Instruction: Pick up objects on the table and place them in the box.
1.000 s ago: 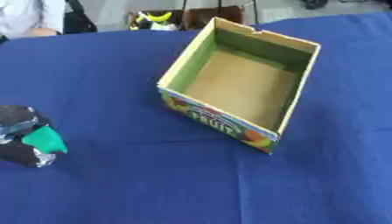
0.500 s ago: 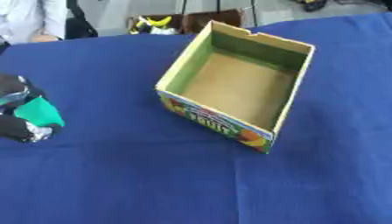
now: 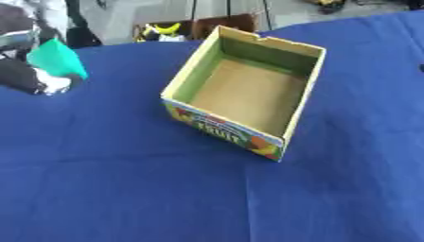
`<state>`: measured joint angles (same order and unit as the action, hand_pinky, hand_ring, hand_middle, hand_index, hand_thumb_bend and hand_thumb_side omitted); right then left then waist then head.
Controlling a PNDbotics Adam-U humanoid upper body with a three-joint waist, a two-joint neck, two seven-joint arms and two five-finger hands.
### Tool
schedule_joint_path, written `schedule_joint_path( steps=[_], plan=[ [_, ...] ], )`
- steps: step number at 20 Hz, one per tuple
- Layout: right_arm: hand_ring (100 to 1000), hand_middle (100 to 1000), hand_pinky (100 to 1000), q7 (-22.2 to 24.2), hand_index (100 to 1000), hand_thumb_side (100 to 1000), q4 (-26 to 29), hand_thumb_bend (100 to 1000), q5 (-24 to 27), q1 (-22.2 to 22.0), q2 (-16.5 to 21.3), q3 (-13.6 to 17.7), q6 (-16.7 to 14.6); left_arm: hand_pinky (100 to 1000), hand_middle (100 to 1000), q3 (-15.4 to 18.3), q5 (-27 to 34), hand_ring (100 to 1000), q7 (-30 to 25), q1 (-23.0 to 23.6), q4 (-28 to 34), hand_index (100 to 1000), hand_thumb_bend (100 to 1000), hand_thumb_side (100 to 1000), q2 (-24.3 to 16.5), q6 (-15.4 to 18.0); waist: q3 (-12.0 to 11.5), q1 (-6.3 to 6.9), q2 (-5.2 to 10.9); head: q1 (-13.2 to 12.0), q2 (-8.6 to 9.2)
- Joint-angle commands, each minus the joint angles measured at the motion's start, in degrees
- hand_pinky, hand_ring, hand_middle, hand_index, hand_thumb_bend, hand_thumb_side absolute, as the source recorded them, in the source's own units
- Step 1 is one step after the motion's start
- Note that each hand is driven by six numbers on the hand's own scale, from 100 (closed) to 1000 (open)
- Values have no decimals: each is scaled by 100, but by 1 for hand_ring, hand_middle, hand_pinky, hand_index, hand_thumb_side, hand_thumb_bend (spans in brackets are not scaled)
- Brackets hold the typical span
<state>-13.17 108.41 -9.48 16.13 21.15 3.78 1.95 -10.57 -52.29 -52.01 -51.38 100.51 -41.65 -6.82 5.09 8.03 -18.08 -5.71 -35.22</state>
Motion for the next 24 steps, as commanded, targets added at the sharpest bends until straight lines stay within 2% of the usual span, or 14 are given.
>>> schedule_joint_path(
  steps=[1, 10, 19, 24],
  plan=[
    [895, 754, 873, 52, 896, 1000, 56, 100, -3, 69, 142, -32, -22, 198, 461, -58, 31, 399, 5, -466, -298, 737, 100, 703, 223, 106, 41, 1, 149, -66, 14],
    [896, 754, 873, 167, 896, 1000, 84, 100, 30, 212, 121, -138, -49, 166, 441, -146, -216, 379, 28, -1484, -1010, 729, 100, 668, 1113, 211, 382, 132, 129, -316, 131],
    [897, 754, 874, 245, 897, 1000, 118, 100, 61, 374, 77, -212, -58, 134, 418, -283, -228, 353, 647, -1859, -2090, 716, 100, 625, 1928, 131, 724, 218, 4, -512, 256],
    [897, 754, 875, 258, 897, 1000, 143, 100, 71, 452, 70, -228, -59, 130, 415, -349, -202, 350, 1017, -1921, -2692, 711, 100, 614, 2198, 138, 839, 271, -60, -536, 279]
  ],
)
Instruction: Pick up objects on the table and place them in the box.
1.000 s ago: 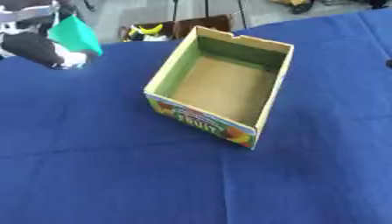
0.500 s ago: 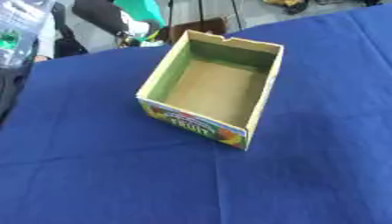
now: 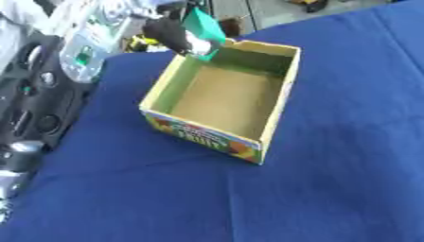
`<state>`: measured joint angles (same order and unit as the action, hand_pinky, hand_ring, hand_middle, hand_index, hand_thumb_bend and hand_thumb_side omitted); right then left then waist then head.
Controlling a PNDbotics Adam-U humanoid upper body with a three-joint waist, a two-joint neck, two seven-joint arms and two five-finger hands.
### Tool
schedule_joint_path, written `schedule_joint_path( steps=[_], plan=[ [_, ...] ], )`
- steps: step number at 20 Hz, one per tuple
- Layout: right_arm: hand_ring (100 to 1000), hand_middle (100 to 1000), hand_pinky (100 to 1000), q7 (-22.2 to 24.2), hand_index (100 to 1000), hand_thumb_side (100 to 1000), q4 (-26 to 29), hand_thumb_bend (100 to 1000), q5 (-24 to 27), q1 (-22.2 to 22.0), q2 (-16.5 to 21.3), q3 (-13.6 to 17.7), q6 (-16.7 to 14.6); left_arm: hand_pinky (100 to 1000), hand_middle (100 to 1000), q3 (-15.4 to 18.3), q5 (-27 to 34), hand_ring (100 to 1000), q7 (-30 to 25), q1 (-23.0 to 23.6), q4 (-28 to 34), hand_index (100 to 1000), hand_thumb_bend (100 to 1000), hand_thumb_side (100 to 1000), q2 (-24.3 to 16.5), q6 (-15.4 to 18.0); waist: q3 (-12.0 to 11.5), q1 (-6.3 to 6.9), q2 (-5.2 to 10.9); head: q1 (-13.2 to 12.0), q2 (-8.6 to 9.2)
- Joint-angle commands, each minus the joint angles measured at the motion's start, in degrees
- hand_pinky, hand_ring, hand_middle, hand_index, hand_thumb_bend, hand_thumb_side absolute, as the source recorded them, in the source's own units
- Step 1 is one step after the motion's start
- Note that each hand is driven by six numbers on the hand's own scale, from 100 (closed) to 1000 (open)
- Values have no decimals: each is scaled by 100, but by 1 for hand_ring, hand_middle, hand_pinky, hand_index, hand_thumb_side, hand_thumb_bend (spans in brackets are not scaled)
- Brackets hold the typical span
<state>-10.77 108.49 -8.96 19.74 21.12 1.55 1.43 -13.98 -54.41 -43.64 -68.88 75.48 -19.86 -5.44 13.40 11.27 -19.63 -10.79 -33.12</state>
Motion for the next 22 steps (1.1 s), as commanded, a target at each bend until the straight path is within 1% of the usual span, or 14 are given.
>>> schedule_joint_path(
  steps=[1, 5, 9, 10, 13, 15, 19, 22],
  plan=[
    [897, 754, 875, 21, 897, 1000, 139, 100, 22, 101, 69, -9, -7, 130, 417, -22, -18, 350, 255, -174, -301, 711, 100, 614, 79, -4, 18, -50, 85, -32, 79],
    [898, 755, 875, 27, 897, 1000, 149, 100, 28, 126, 50, -15, -5, 132, 419, -98, -294, 351, 531, -160, -654, 711, 100, 614, 380, 9, 53, -45, 49, -55, 111],
    [898, 754, 875, 24, 897, 1000, 153, 100, 30, 130, 46, -14, -2, 137, 427, -105, -471, 354, 685, -152, -821, 708, 100, 611, 492, 66, 62, -45, 39, -61, 122],
    [898, 754, 875, 20, 897, 1000, 159, 100, 32, 138, 37, -8, -3, 137, 427, -113, -519, 354, 714, -90, -896, 707, 100, 610, 559, 37, 91, -42, 6, -75, 175],
    [898, 755, 875, 13, 898, 1000, 168, 100, 42, 148, 18, -2, 1, 136, 427, -138, -762, 353, 940, 54, -1231, 706, 100, 608, 819, -138, 123, -47, -27, -101, 218],
    [898, 755, 875, 13, 898, 1000, 173, 100, 45, 152, 10, -2, 3, 136, 427, -134, -946, 353, 1120, 80, -1387, 706, 100, 608, 914, -137, 127, -50, -35, -106, 221],
    [898, 755, 875, 12, 898, 1000, 175, 100, 46, 152, 6, -1, 4, 136, 427, -65, -1257, 353, 1309, 95, -1561, 706, 100, 608, 1006, -1, 126, -54, -39, -107, 223],
    [899, 755, 875, 10, 898, 1000, 176, 100, 59, 150, -7, -3, 8, 152, 441, -42, -1453, 364, 1435, 151, -1685, 716, 100, 611, 1106, -21, 135, -74, -74, -155, 150]
  ],
)
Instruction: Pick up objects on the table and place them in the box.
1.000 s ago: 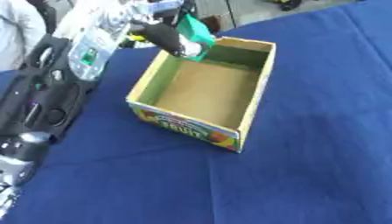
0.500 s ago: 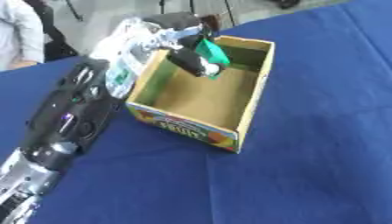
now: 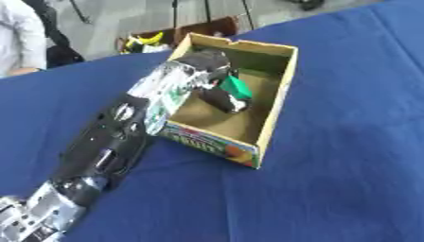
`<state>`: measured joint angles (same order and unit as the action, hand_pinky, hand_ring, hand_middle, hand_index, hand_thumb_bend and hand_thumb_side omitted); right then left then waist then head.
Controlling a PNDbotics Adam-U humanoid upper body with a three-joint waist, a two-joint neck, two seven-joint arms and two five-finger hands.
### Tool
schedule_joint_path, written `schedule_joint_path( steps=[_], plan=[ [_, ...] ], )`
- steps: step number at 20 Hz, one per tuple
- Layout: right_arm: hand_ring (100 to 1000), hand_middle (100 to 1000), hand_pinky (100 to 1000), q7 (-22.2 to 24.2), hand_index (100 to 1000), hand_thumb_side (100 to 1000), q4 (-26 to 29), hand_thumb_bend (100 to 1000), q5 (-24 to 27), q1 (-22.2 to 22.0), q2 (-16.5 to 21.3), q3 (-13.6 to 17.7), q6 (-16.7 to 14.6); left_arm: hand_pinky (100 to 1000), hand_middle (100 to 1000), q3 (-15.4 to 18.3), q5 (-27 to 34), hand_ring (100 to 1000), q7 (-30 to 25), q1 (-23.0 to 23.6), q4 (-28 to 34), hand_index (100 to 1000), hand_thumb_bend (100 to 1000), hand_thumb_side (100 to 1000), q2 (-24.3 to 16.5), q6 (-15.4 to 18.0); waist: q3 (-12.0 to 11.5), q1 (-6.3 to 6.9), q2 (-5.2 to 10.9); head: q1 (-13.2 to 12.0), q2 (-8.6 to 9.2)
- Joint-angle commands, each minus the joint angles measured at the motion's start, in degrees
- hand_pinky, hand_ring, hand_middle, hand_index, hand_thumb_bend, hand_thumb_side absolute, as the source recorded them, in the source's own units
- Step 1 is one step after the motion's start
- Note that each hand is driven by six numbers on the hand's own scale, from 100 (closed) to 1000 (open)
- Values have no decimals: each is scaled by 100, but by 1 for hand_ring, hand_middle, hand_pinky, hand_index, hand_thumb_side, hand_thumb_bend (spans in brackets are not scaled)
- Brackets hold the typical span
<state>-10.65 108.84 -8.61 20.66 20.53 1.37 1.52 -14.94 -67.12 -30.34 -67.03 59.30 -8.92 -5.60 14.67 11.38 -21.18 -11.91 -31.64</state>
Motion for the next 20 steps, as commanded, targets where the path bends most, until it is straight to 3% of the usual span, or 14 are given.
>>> schedule_joint_path(
  steps=[1, 6, 9, 11, 14, 17, 19, 20],
  plan=[
    [899, 755, 875, -4, 898, 1000, 140, 100, 24, 57, 48, 17, 0, 154, 442, 59, -260, 365, 141, -19, -110, 716, 100, 612, 46, -13, 10, -92, 76, -53, -12],
    [900, 755, 875, -6, 899, 1000, 140, 100, 29, 62, 25, 22, 1, 212, 485, 81, -622, 407, 254, 46, -266, 757, 100, 643, 160, -57, 7, -128, 57, -121, -186],
    [900, 755, 875, -4, 899, 1000, 139, 100, 34, 54, 15, 22, 2, 380, 594, 86, -756, 542, 115, 70, -378, 832, 100, 692, 210, -66, 0, -140, 54, -139, -221],
    [900, 755, 875, -2, 899, 1000, 142, 100, 35, 55, 6, 20, 1, 439, 663, 88, -820, 596, -35, 86, -403, 862, 157, 705, 237, -54, 1, -146, 51, -149, -215],
    [900, 755, 875, -7, 898, 1000, 138, 100, 33, 39, 6, 26, 5, 568, 823, 84, -900, 768, -261, 101, -383, 943, 290, 730, 241, -55, -14, -154, 57, -149, -210],
    [900, 755, 875, -8, 898, 1000, 136, 100, 33, 24, 3, 27, 6, 681, 894, 74, -955, 847, -488, 103, -256, 995, 326, 734, 223, -111, -36, -163, 72, -137, -209],
    [900, 755, 875, -9, 898, 1000, 134, 100, 30, 15, 2, 30, 6, 724, 927, 74, -972, 878, -570, 114, -78, 1000, 383, 748, 194, -195, -50, -172, 87, -122, -226],
    [900, 755, 875, -11, 898, 1000, 133, 100, 29, 7, 2, 33, 6, 740, 933, 79, -947, 893, -577, 117, 37, 1000, 458, 763, 165, -226, -61, -177, 97, -108, -241]
  ],
)
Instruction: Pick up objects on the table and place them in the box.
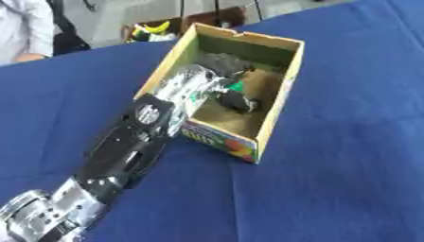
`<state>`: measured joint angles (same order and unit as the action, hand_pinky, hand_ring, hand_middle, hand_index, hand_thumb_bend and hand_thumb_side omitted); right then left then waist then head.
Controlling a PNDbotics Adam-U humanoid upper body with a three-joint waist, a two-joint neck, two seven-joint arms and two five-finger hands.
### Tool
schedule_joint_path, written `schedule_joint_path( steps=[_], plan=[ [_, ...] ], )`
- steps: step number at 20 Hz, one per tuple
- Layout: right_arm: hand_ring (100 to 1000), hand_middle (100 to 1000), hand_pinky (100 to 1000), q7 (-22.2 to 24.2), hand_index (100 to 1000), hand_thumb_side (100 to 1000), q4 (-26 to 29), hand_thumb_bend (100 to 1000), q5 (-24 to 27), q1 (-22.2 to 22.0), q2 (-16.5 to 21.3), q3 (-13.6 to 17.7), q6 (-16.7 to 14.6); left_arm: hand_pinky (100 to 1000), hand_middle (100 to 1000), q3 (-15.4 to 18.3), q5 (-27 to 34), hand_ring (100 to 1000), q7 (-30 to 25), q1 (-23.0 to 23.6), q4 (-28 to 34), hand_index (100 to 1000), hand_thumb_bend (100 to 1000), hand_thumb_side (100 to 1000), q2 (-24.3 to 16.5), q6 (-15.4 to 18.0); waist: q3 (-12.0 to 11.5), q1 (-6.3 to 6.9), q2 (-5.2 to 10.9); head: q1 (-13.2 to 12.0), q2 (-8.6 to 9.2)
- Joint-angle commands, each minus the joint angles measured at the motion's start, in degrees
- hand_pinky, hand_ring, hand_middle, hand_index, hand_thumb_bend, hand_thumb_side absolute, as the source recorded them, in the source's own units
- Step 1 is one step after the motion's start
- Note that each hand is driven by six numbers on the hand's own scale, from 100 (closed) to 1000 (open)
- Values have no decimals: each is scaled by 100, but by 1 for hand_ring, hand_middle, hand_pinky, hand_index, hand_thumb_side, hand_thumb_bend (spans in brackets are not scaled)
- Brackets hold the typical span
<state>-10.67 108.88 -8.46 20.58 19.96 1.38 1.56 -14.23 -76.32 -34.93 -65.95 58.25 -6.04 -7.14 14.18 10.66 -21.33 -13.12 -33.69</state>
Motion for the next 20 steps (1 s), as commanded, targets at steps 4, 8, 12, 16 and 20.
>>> schedule_joint_path(
  steps=[4, 8, 12, 16, 20],
  plan=[
    [900, 755, 875, -32, 898, 1000, 122, 100, 6, -40, 61, 59, 7, 718, 910, 95, 244, 877, 80, -73, 695, 1000, 728, 999, -401, 19, -89, -122, 158, 138, -93],
    [900, 755, 874, -69, 898, 1000, 117, 100, -4, -106, 66, 94, 13, 669, 861, 475, 573, 835, 404, -282, 1238, 994, 814, 1000, -801, 322, -206, -143, 218, 301, -169],
    [900, 755, 874, -100, 898, 1000, 107, 100, -20, -163, 83, 120, 17, 642, 835, 902, 935, 809, 765, -305, 1827, 976, 769, 1000, -1248, 490, -320, -170, 271, 391, -241],
    [900, 756, 874, -124, 898, 1000, 97, 100, -26, -202, 80, 144, 18, 609, 812, 1211, 1318, 783, 1148, -166, 2449, 964, 755, 1000, -1479, 522, -423, -227, 300, 437, -298],
    [900, 756, 873, -169, 898, 1000, 92, 100, -30, -248, 57, 189, 20, 544, 760, 1513, 1692, 727, 1523, 151, 3058, 936, 724, 1000, -1672, 348, -554, -312, 330, 484, -399]
  ],
)
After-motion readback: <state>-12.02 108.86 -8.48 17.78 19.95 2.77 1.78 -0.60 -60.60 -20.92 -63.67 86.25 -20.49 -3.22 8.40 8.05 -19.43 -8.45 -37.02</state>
